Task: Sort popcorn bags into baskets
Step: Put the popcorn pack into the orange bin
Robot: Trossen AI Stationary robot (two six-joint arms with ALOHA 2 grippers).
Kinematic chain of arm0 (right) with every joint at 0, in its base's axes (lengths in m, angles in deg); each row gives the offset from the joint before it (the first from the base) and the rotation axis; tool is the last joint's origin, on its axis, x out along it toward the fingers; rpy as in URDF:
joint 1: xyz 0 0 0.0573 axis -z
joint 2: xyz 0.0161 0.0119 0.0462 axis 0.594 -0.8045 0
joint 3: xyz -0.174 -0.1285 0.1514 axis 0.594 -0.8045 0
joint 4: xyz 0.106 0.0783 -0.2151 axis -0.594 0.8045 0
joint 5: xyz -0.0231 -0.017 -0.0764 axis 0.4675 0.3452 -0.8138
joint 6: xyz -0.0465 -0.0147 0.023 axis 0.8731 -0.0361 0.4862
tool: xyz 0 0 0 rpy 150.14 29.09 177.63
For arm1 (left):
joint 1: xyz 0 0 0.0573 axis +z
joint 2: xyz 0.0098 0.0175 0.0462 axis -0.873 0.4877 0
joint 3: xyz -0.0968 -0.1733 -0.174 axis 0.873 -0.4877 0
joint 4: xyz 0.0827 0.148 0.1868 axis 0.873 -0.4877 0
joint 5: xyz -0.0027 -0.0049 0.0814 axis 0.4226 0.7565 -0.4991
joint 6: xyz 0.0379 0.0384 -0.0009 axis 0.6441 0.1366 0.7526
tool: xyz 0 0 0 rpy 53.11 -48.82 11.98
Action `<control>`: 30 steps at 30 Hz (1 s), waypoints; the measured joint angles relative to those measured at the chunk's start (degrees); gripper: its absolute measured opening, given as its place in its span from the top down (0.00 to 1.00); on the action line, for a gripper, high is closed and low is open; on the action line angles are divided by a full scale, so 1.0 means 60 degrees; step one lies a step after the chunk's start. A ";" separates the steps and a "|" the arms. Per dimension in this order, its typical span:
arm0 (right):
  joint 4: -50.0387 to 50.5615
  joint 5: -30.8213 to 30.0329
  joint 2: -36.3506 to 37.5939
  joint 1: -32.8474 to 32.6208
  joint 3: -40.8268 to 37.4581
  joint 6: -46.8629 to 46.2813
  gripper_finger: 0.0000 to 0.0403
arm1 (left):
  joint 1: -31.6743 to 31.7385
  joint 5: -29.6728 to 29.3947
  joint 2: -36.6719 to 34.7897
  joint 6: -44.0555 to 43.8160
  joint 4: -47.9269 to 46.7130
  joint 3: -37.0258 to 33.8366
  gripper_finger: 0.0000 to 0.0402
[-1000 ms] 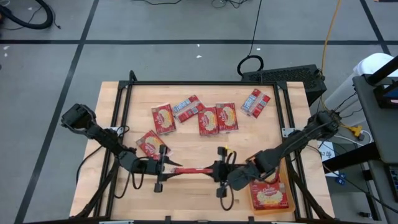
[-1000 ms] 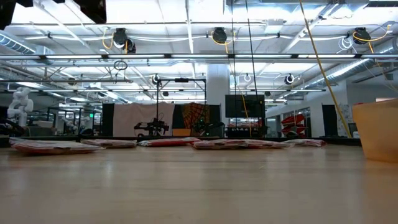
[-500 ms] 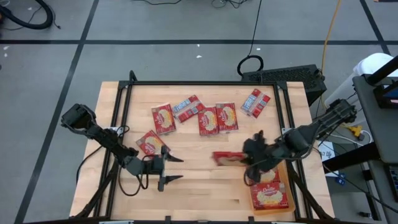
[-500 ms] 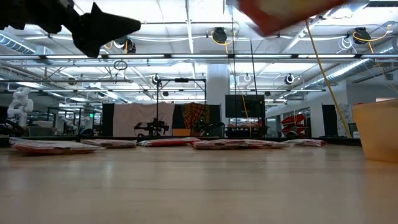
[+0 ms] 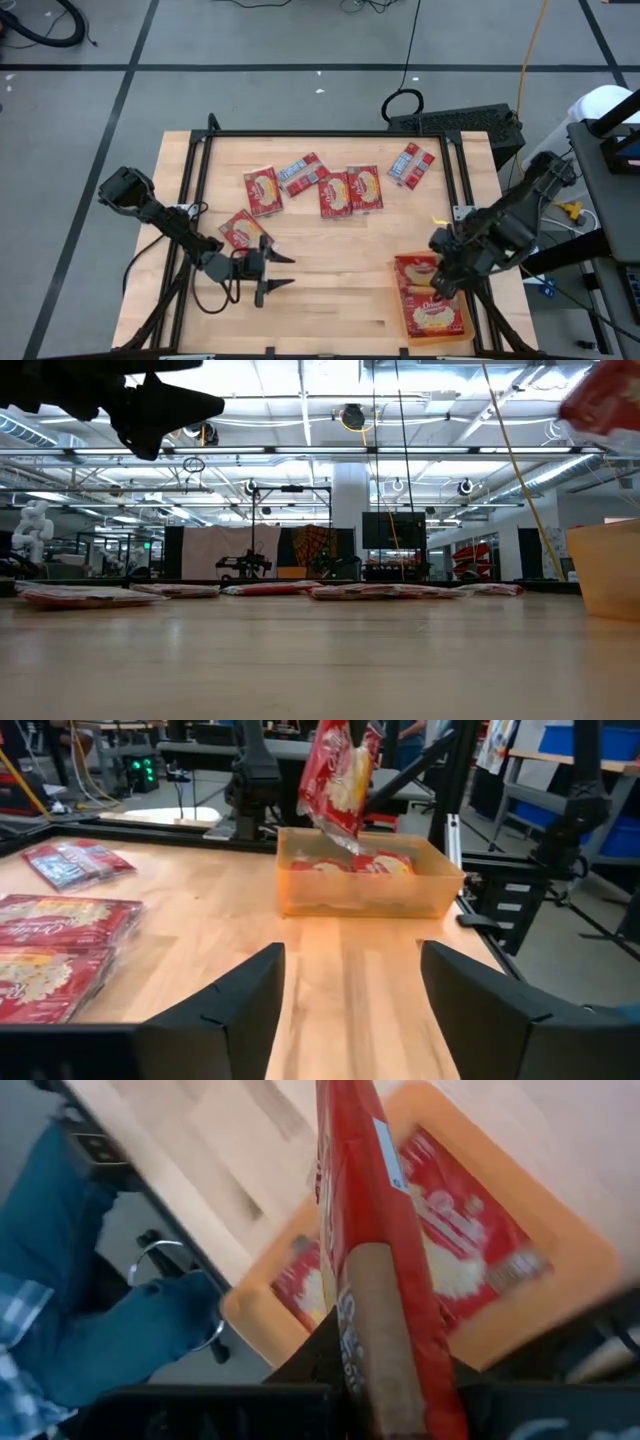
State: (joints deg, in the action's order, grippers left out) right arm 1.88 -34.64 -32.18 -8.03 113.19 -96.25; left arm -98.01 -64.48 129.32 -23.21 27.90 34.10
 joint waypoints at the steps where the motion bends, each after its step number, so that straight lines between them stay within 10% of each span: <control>1: 0.0162 -0.0002 -0.0006 -0.0130 0.0000 -0.0254 0.96 | 0.0031 0.0000 0.0000 0.0001 -0.0003 0.0000 0.43; 20: -0.3959 0.0538 0.0800 -0.0607 -0.3961 -0.1432 0.96 | 0.0081 0.0384 0.0000 -0.0264 -0.0050 0.0000 0.52; 30: -0.2709 -0.0037 0.2255 -0.0460 -0.4095 -0.1854 0.96 | 0.0152 0.0390 0.0000 -0.0039 -0.0042 0.0000 0.52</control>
State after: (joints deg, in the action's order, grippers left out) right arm -14.37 -34.86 -18.64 -10.79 88.63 -107.38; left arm -97.10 -62.14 129.32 -23.44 27.65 34.10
